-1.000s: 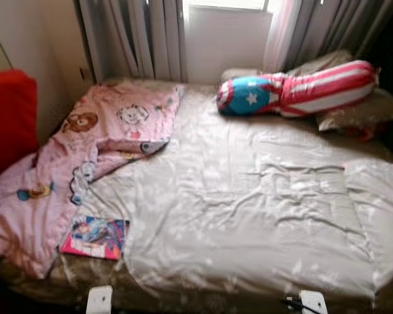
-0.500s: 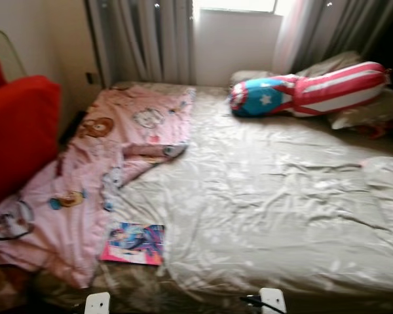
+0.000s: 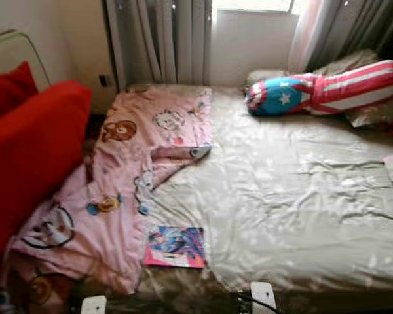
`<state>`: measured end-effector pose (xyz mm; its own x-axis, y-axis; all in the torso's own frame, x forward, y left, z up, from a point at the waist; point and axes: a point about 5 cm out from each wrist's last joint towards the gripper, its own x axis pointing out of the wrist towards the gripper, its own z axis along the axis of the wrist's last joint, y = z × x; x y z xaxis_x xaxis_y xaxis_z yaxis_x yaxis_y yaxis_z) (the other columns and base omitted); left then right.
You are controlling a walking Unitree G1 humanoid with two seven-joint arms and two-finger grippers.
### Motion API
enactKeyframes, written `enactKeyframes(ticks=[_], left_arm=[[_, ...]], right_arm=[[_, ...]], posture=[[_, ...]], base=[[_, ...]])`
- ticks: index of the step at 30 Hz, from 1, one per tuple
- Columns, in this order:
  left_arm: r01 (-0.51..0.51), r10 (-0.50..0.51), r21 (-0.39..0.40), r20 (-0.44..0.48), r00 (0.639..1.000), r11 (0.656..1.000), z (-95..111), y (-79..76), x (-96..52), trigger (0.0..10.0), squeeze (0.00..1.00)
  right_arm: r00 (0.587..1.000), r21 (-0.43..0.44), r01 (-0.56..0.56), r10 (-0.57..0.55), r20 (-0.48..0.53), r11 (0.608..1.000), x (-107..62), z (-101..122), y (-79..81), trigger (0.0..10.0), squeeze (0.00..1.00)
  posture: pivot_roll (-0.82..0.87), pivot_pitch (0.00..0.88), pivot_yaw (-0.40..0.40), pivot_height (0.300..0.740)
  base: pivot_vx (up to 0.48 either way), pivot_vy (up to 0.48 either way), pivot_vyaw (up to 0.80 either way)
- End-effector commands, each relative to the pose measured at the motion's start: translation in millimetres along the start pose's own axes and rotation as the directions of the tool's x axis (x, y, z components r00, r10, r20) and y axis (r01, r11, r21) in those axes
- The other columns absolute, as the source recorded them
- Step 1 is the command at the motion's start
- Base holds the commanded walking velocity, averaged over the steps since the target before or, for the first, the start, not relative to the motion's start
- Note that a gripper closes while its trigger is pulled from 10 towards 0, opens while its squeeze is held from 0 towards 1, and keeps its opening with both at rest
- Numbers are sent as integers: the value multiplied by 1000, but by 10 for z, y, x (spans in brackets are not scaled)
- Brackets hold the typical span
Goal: Clean up the room
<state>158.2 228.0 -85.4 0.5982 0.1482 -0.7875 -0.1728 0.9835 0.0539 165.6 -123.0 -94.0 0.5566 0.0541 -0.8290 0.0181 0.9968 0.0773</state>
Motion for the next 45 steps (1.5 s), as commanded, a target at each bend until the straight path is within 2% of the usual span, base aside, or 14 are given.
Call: enactKeyframes(ticks=[1,8,9,19,33,45], left_arm=[[21,-21,7,-23,1000,1000,-50,-84,-1,10000,0],[24,-24,3,-21,999,1000,-43,-97,1,10000,0],[25,-25,3,-21,999,1000,-41,-100,2,10000,0],[31,-31,0,-21,999,1000,-39,-124,4,10000,0],[32,-32,0,-16,999,999,-24,-121,8,10000,0],[36,-36,5,-10,999,999,-11,-132,10,10000,0]], right_arm=[[999,15,27,-27,-21,1000,-19,-72,-138,10000,1000],[999,9,27,-27,-25,1000,-18,-67,-161,10000,1000],[999,8,27,-27,-25,1000,-18,-66,-162,10000,0],[1000,-6,14,-14,-18,1000,-17,-51,-165,10000,0],[1000,-6,12,-12,-17,1000,-14,-43,-158,10000,0],[1000,24,23,-23,-9,999,-14,-34,-173,10000,0]], posture=[[10,0,-38,740],[11,3,-40,740],[11,3,-40,740],[10,25,-40,740],[12,30,-37,740],[13,30,-37,740]], base=[[0,0,0],[0,0,0],[0,0,0],[0,0,0],[0,0,780],[0,0,0]])
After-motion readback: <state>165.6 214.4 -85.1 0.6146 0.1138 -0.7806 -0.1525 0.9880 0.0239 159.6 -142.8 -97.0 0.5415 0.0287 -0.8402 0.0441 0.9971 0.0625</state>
